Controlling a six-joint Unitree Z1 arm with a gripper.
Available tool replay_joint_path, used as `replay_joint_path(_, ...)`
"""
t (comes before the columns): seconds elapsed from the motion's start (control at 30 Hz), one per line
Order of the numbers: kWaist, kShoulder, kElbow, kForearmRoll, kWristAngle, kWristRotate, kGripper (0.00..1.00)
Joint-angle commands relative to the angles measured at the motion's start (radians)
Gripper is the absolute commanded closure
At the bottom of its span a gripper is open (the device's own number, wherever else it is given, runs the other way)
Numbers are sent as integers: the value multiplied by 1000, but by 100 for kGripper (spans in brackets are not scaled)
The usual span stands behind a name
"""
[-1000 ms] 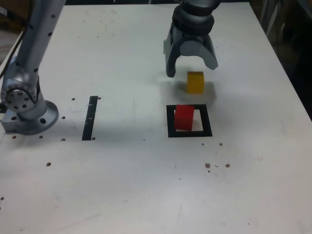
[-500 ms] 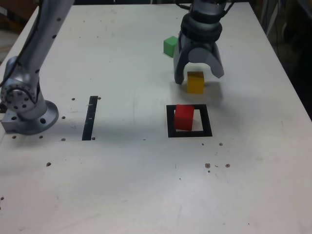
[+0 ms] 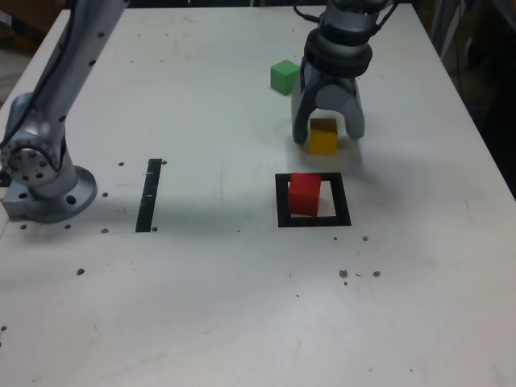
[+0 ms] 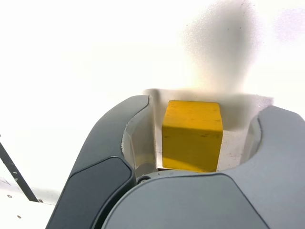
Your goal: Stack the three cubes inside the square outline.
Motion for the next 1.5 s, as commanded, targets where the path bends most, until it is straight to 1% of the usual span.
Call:
replay_joint_path(0.0, -1, 9, -6, 0, -2, 2, 51)
replay_joint_path(0.27, -1, 17, -11, -3, -15, 3, 62)
replay_joint_path(0.47, -1, 15, -17, -2, -23, 9, 77)
replay_joint_path(0.63, -1, 15, -35, 36, -25, 14, 84)
replay_joint_path(0.73, -2, 13, -51, 68, -22, 15, 86)
replay_joint_path(1.03, -38, -26, -133, 156, -5, 30, 86)
replay_joint_path(1.17, -60, -79, -161, 206, 1, 30, 86)
replay_joint_path(1.3, -77, -162, -153, 241, 7, 28, 86)
replay_joint_path(1.47, -104, -237, -116, 261, 7, 9, 86)
